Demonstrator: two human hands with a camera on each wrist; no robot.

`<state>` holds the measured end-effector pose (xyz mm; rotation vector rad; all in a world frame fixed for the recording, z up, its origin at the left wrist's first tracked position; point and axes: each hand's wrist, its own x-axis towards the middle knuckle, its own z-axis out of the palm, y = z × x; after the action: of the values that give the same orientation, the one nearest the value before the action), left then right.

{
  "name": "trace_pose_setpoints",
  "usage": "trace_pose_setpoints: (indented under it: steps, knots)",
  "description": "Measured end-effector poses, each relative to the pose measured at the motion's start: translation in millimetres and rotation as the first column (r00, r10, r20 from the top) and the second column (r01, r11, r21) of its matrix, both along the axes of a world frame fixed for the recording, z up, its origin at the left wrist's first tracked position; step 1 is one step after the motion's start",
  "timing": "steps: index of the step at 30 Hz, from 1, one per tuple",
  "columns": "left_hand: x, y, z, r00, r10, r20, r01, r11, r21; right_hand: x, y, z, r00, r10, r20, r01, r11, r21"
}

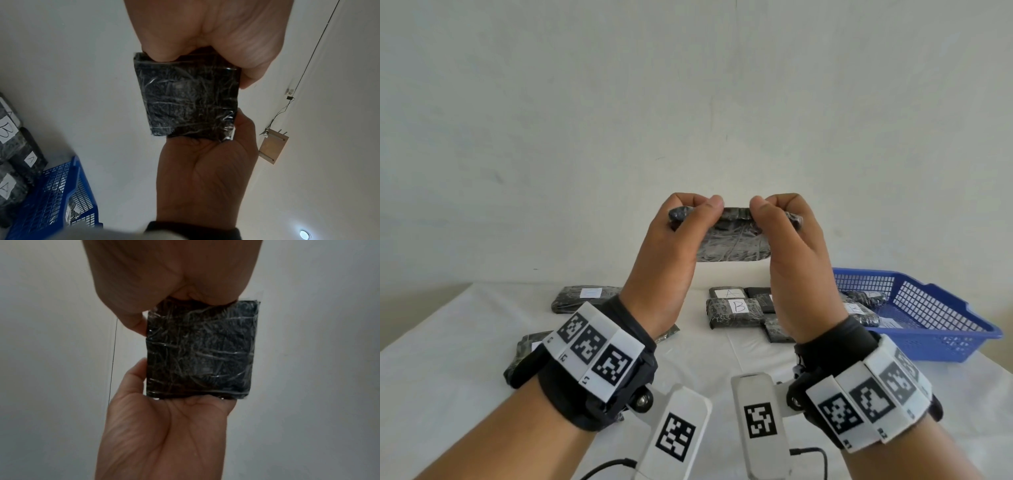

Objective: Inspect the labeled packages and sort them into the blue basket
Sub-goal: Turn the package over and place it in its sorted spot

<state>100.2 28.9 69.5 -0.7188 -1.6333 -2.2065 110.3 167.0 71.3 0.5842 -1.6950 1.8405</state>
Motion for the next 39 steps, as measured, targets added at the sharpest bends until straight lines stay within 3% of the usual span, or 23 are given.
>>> trace_pose_setpoints:
  steps: [5,9,13,16,19,22,26,28,30,34,37,39]
  knots:
    - [-3.3,-5.8,-2.7,0.999,-0.049,0.008,0.049,0.999,0.019,-1.2,4.0,3.3,0.991,0.129,0.024,-0.127,0.990,-0.059]
    - [-1.2,-4.8,-2.7,0.995,-0.095,0.038,0.093,0.995,0.047,-3.7,8.0,1.8,0.998,0.052,0.022,-0.052,0.999,0.013]
    - [-3.0,-6.7,-1.8,0.989,-0.132,0.062,0.126,0.987,0.102,-2.2,8.7,1.9,0.996,0.084,0.032,-0.085,0.996,0.039]
    - [-3.0,-7.9,-2.4,0.983,-0.151,0.108,0.135,0.981,0.141,-1.3,9.0,0.6,0.999,0.021,-0.027,-0.018,0.993,0.120]
    - [-6.6,-9.8,-3.6,0.978,-0.154,0.142,0.129,0.977,0.172,1.4,11.2,0.6,0.997,0.076,-0.009,-0.074,0.988,0.138]
    - [-6.4,-11.0,-4.7,0.977,-0.090,0.195,0.076,0.994,0.078,2.8,12.2,-0.9,0.995,-0.026,-0.099,0.051,0.964,0.260]
    - [-8.7,-11.0,-9.4,0.969,0.214,0.121,-0.184,0.958,-0.220,0.2,10.2,-9.9,0.952,-0.224,-0.210,0.278,0.920,0.278]
    - [-10.4,-11.1,-11.5,0.967,0.219,0.128,-0.179,0.946,-0.269,-0.9,5.7,-15.0,0.901,-0.286,-0.326,0.392,0.859,0.330]
    - [-10.4,-9.5,-12.4,0.965,0.149,0.214,-0.102,0.971,-0.216,-5.0,2.5,-20.1,0.859,-0.288,-0.424,0.459,0.800,0.387]
    - [-10.0,-11.8,-12.5,0.961,-0.008,0.276,0.035,0.995,-0.093,-12.2,6.3,-29.8,0.851,-0.254,-0.459,0.476,0.744,0.469]
    - [-17.5,-17.6,-15.6,0.956,0.001,0.293,0.006,1.000,-0.022,-13.1,10.8,-37.0,0.870,-0.224,-0.439,0.450,0.727,0.519]
    - [-20.5,-18.8,-18.1,0.950,0.021,0.312,-0.032,0.999,0.030,-15.9,13.9,-42.4,0.850,-0.217,-0.480,0.487,0.671,0.559]
